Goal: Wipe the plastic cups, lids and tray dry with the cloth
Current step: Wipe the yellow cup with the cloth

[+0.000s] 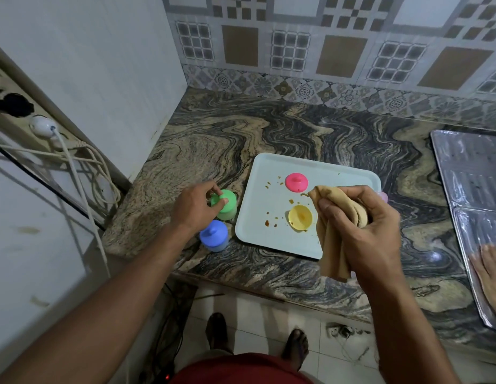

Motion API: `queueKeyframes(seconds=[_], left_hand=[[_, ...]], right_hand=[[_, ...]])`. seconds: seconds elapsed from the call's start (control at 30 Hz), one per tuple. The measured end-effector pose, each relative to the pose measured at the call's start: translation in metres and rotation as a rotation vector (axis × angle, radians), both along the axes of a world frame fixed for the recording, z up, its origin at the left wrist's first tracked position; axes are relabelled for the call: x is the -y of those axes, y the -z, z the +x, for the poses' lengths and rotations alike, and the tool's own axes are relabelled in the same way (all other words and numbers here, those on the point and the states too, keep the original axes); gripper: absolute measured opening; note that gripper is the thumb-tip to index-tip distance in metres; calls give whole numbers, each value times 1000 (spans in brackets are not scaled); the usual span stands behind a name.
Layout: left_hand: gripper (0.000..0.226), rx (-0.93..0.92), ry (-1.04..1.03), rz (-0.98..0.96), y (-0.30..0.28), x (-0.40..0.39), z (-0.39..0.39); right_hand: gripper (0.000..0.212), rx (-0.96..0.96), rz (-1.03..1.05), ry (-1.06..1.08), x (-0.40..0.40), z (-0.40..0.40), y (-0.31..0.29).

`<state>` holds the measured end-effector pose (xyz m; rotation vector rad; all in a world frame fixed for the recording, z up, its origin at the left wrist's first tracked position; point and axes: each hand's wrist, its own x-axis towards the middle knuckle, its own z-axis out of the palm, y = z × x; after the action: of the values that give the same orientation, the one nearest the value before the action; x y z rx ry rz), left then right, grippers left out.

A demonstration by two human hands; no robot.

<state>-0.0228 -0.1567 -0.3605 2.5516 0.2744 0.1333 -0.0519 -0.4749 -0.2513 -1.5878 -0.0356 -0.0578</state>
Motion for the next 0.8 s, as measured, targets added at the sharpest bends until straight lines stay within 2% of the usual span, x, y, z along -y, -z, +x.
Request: queueKeyframes(seconds=[0.13, 0.2, 0.3, 0.47, 0.6, 0.7, 0.8], left_hand=[[31, 96, -41, 50, -9, 8, 3], [26, 138, -23, 52, -16, 21, 5], [19, 164, 70, -14, -21, 50, 6], [23, 131, 345, -80, -13, 125, 11], [50, 22, 494, 19, -5, 185, 26], [76, -38, 537, 142, -1, 225, 45], [92, -91, 546, 251, 4, 252, 64]], right_hand=[[15, 15, -40, 78, 28, 2, 0], [15, 18, -30, 139, 43, 0, 0], [13, 6, 3, 220, 62, -6, 4], [12, -32, 41, 332, 89, -23, 7], [13, -40, 23, 392, 107, -34, 12], [12, -33, 1, 438, 114, -44, 14], [12, -32, -30, 446, 125, -50, 19]])
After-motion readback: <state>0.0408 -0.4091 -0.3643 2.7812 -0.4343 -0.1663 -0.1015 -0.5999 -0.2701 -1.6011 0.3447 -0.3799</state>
